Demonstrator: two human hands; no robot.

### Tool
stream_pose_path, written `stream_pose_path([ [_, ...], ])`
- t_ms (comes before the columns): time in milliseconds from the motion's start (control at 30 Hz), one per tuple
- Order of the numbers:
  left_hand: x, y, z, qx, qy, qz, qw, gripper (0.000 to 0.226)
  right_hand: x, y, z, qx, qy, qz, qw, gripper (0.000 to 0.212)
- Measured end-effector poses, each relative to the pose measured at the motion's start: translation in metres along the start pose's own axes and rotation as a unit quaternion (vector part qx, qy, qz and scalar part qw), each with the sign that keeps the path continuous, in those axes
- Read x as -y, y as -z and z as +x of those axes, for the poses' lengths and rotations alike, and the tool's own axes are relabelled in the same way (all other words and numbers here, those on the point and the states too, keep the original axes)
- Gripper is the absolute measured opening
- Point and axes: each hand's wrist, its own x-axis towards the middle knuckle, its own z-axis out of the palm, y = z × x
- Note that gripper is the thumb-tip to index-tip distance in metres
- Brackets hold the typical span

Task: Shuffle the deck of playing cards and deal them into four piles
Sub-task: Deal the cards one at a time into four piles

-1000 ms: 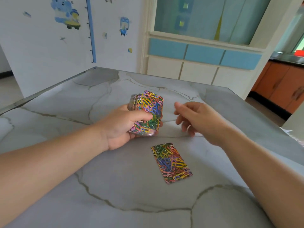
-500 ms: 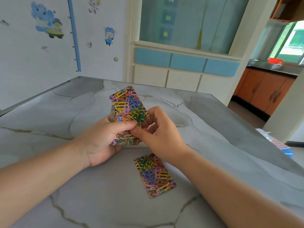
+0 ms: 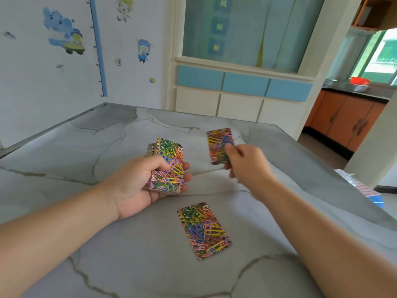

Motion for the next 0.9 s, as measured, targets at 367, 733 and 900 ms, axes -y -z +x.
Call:
stream_pose_path([
  [367,-0.004,0.002,-0.002,-0.03,-0.055,0.085,0.994,0.024,-0.069,0.061,0.025,-0.102,-0.169,-0.335,0.921,0.048],
  [733,-0.01,0.004,-0.005,-0.033,-0.078,0.141,0.986,0.021,0.049,-0.048,-0.043,0.164,0.067,-0.02,0.984,0.051],
  [900,-0.018,0.012,0.008,-0.088,-0.068,0.052,0.992,0.019,0.053,-0.059,-0.001,0.136,-0.012,0.045,0.99,0.037],
])
